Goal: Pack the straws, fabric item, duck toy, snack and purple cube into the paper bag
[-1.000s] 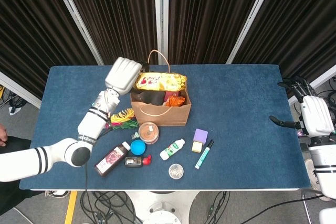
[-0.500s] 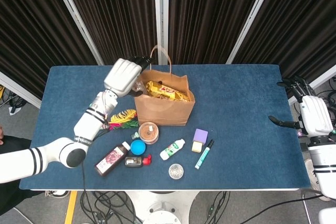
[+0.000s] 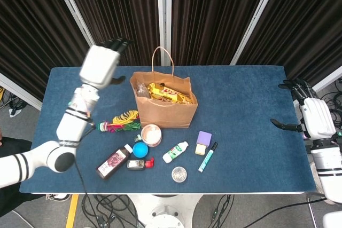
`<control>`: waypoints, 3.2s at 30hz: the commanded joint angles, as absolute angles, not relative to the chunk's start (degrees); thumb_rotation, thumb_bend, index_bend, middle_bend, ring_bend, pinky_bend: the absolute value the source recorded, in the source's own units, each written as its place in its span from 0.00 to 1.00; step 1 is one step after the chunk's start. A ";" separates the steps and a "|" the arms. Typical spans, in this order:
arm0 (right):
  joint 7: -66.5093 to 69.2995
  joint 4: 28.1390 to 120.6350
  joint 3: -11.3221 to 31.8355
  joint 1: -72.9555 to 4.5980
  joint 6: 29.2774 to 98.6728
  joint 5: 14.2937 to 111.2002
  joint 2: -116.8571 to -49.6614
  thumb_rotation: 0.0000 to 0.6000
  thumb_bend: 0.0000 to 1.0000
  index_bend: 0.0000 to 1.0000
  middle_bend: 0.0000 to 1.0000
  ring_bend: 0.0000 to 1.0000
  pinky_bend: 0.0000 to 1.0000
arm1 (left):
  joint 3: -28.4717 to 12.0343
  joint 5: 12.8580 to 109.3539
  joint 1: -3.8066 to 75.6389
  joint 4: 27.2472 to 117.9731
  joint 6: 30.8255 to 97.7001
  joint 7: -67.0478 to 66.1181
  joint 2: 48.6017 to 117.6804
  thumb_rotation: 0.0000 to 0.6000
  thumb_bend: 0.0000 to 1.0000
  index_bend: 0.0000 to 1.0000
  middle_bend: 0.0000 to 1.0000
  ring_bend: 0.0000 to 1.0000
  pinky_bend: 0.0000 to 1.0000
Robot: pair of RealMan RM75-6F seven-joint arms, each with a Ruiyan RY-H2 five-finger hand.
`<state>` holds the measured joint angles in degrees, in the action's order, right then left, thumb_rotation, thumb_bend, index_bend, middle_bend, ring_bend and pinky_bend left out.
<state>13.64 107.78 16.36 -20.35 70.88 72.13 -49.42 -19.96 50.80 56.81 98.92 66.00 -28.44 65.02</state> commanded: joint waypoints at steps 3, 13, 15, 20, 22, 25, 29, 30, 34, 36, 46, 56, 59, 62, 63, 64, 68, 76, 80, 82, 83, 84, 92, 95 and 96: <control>12.71 107.64 15.05 -20.40 70.18 73.14 -50.68 1.00 0.00 0.22 0.16 0.00 0.12 | -15.57 51.80 47.92 103.14 73.46 -29.35 60.73 1.00 0.11 0.26 0.31 0.29 0.43; 5.67 103.65 8.10 -20.35 68.65 79.71 -60.04 1.00 0.00 0.22 0.20 0.03 0.12 | -5.79 59.76 33.57 104.08 82.83 -24.31 61.75 1.00 0.09 0.26 0.30 0.24 0.34; 2.97 101.99 6.95 -20.24 68.27 78.82 -63.73 1.00 0.00 0.22 0.21 0.04 0.12 | -4.77 60.51 31.31 103.53 83.83 -22.71 62.58 1.00 0.09 0.26 0.30 0.24 0.33; 2.51 97.22 6.33 -20.65 65.45 73.24 -73.07 1.00 0.00 0.23 0.22 0.07 0.14 | -3.38 62.81 27.38 101.01 85.32 -19.62 64.80 1.00 0.09 0.26 0.30 0.24 0.32; 1.85 94.69 6.31 -21.41 63.99 71.81 -76.56 1.00 0.00 0.23 0.22 0.08 0.14 | -3.24 63.59 26.44 100.07 85.35 -18.93 65.05 1.00 0.09 0.26 0.30 0.24 0.32; 0.59 91.81 6.65 -22.83 62.16 70.45 -80.93 1.00 0.00 0.23 0.22 0.08 0.14 | -3.58 64.57 25.33 99.48 85.33 -17.40 64.77 1.00 0.09 0.26 0.30 0.24 0.32; 0.22 89.58 7.88 -24.16 61.69 69.59 -85.49 1.00 0.00 0.23 0.23 0.09 0.16 | -4.24 65.58 24.14 98.62 85.24 -15.69 64.01 1.00 0.09 0.26 0.30 0.24 0.32; 0.22 89.16 8.22 -24.38 61.86 69.53 -86.38 1.00 0.00 0.23 0.23 0.09 0.16 | -4.39 65.69 23.88 98.42 85.12 -15.27 63.81 1.00 0.09 0.26 0.30 0.24 0.32; 0.36 88.23 9.64 -25.15 62.73 69.36 -89.42 1.00 0.00 0.23 0.23 0.09 0.16 | -5.18 65.90 22.81 97.27 84.29 -13.15 63.08 1.00 0.09 0.26 0.30 0.24 0.32; 0.04 88.07 10.09 -25.47 63.07 69.32 -90.40 1.00 0.00 0.23 0.23 0.09 0.16 | -5.56 65.93 22.55 96.76 83.77 -12.47 62.85 1.00 0.09 0.26 0.30 0.24 0.32; -5.18 87.07 11.53 -26.71 62.53 63.63 -95.08 1.00 0.00 0.23 0.24 0.10 0.16 | -7.47 66.60 22.00 94.99 81.09 -10.01 62.57 1.00 0.09 0.26 0.30 0.24 0.32; -7.22 83.83 12.49 -28.24 60.76 60.06 -98.57 1.00 0.00 0.24 0.24 0.11 0.17 | -8.83 66.72 21.01 92.50 79.21 -7.31 62.70 1.00 0.09 0.25 0.30 0.24 0.32; -7.71 83.21 12.74 -28.60 60.64 59.61 -99.33 1.00 0.00 0.24 0.24 0.12 0.19 | -9.30 66.79 20.68 92.12 79.09 -6.54 62.70 1.00 0.09 0.25 0.30 0.24 0.32; -8.35 82.80 13.04 -28.85 60.86 59.08 -100.04 1.00 0.00 0.24 0.25 0.15 0.22 | -9.61 66.90 20.34 91.69 78.88 -5.90 62.72 1.00 0.09 0.25 0.30 0.24 0.32; -8.54 82.69 13.12 -28.89 60.95 58.88 -100.24 1.00 0.00 0.24 0.25 0.15 0.22 | -9.68 66.87 20.25 91.61 78.71 -5.67 62.69 1.00 0.09 0.25 0.30 0.24 0.32; -8.74 82.54 13.18 -28.91 61.06 58.71 -100.43 1.00 0.00 0.24 0.25 0.16 0.23 | -9.73 66.86 20.19 91.50 78.46 -5.45 62.64 1.00 0.09 0.25 0.30 0.24 0.32; -9.35 81.77 13.46 -29.06 61.12 57.80 -101.18 1.00 0.00 0.24 0.25 0.16 0.23 | -9.99 67.19 19.96 90.88 77.75 -4.59 62.56 1.00 0.09 0.25 0.30 0.24 0.32; -9.53 80.62 14.24 -29.53 61.05 56.99 -102.33 1.00 0.01 0.27 0.30 0.22 0.30 | -10.40 67.65 19.78 89.98 76.50 -3.46 62.81 1.00 0.09 0.25 0.30 0.24 0.33; -9.47 80.46 14.53 -29.77 60.62 56.65 -102.43 1.00 0.01 0.28 0.32 0.26 0.34 | -10.80 67.75 19.78 89.70 75.94 -2.82 62.88 1.00 0.09 0.25 0.30 0.24 0.33; -9.46 80.68 14.65 -29.78 60.65 56.67 -102.21 1.00 0.01 0.28 0.33 0.27 0.35 | -10.90 67.91 19.75 89.70 75.81 -2.64 62.83 1.00 0.09 0.25 0.30 0.24 0.33; -9.44 80.82 14.72 -29.74 60.75 56.69 -102.06 1.00 0.01 0.28 0.33 0.27 0.35 | -10.94 68.02 19.74 89.69 75.71 -2.60 62.79 1.00 0.09 0.25 0.30 0.24 0.33; -9.42 80.87 14.75 -29.71 60.80 56.65 -101.97 1.00 0.01 0.28 0.33 0.27 0.35 | -10.97 68.04 19.73 89.68 75.58 -2.54 62.77 1.00 0.09 0.25 0.30 0.24 0.33; -9.77 79.72 14.83 -29.90 59.91 55.22 -102.36 1.00 0.03 0.28 0.34 0.29 0.38 | -11.11 67.85 19.60 88.86 74.40 -1.94 63.29 1.00 0.09 0.25 0.30 0.24 0.33; -9.53 79.32 14.96 -30.14 59.67 55.25 -102.74 1.00 0.07 0.30 0.37 0.32 0.42 | -11.15 67.97 19.49 88.70 74.29 -1.91 63.34 1.00 0.09 0.25 0.30 0.24 0.33; -9.40 79.21 14.98 -30.17 59.76 55.42 -102.86 1.00 0.08 0.31 0.38 0.33 0.43 | -11.12 68.01 19.42 88.76 74.26 -1.91 63.28 1.00 0.09 0.25 0.30 0.24 0.33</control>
